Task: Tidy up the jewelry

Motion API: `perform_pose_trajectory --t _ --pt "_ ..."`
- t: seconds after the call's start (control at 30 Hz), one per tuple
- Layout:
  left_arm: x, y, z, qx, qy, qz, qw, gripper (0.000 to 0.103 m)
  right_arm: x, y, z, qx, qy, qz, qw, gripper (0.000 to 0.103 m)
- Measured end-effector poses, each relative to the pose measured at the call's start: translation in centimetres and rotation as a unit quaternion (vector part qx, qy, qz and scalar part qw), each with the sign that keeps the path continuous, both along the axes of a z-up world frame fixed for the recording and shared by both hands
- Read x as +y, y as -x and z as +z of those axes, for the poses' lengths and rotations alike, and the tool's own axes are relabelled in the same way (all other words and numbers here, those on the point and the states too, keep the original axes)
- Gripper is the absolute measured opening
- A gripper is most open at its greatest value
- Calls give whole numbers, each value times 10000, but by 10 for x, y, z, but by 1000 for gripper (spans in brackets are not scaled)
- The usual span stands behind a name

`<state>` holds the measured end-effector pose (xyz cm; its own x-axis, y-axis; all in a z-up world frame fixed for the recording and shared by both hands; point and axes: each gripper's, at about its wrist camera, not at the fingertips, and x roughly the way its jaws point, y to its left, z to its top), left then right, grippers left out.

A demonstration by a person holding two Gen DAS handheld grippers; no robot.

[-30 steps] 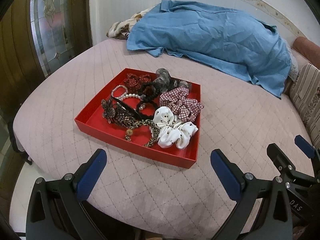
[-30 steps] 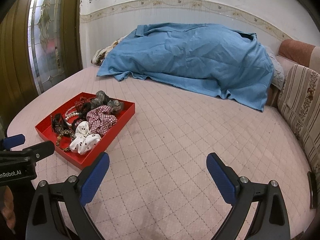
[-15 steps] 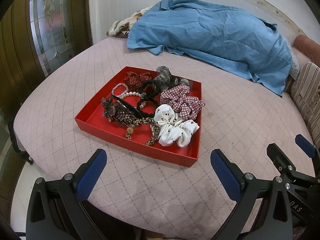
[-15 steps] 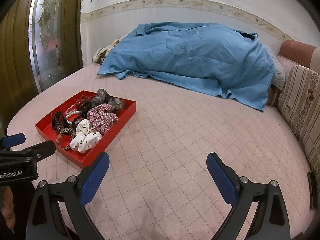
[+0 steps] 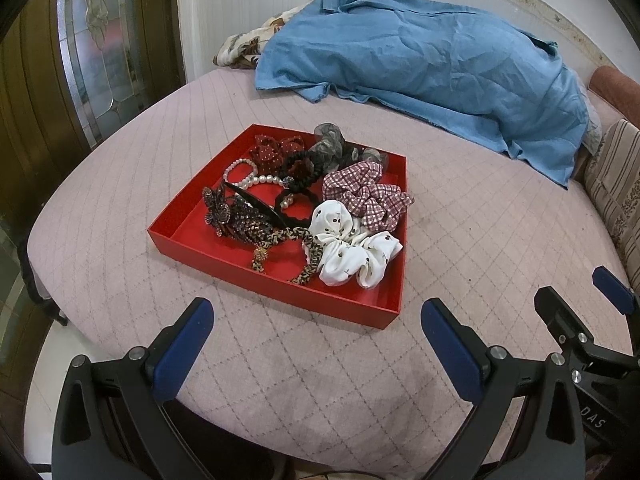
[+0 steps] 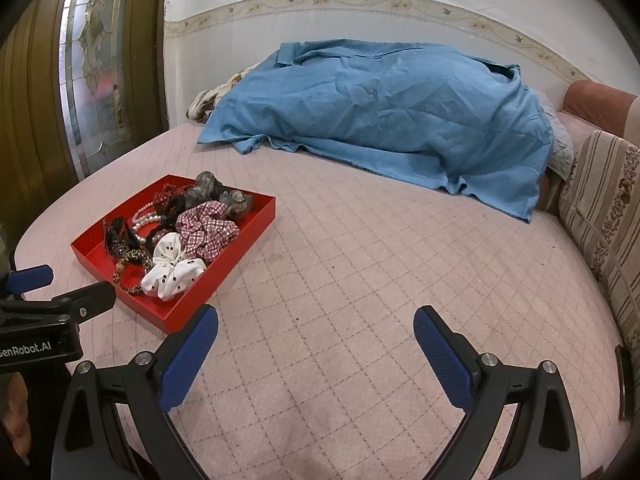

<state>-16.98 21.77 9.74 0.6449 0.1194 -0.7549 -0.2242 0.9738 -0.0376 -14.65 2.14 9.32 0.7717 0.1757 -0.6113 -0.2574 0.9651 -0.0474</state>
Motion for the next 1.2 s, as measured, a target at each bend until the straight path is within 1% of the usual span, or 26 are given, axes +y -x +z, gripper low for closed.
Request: perform_pose_trajectory --t 1.2 --pt "1 -1 -10 105 20 6 9999 103 8 -1 -11 181 78 120 9997 100"
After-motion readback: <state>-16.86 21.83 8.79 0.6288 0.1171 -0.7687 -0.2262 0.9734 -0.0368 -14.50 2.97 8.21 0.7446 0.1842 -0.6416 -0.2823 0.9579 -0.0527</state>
